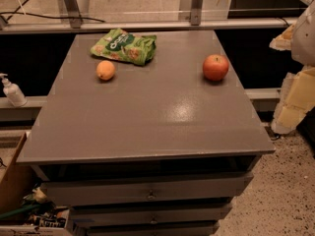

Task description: Move orange near apple

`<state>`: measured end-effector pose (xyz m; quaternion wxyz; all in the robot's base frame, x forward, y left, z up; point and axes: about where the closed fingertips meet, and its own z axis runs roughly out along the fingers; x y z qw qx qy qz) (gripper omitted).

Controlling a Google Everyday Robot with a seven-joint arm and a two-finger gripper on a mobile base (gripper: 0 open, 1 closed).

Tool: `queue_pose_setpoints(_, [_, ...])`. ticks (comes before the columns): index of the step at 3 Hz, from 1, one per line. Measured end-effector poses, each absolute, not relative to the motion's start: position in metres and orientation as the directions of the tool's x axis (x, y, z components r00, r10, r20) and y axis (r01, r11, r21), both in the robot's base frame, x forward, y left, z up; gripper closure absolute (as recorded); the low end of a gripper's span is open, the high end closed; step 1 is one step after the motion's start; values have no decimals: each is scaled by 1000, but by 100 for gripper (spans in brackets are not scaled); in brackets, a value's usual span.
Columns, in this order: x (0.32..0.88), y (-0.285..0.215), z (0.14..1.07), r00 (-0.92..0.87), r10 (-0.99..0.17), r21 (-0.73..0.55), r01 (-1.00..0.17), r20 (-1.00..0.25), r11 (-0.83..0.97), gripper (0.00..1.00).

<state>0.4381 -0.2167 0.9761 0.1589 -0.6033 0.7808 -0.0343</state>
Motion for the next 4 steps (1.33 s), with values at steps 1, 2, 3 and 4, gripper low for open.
queue_pose_setpoints(1, [438, -217, 976, -221, -953, -246, -931, -207, 270, 0])
queue_pose_setpoints(2, [435, -210, 968, -225, -939, -242, -926, -261, 289, 0])
queue_pose_setpoints(3, [425, -195, 954, -238, -910, -212, -923, -339, 321, 0])
queue_pose_setpoints(4, [421, -174, 938, -255, -868, -166, -921, -427, 352, 0])
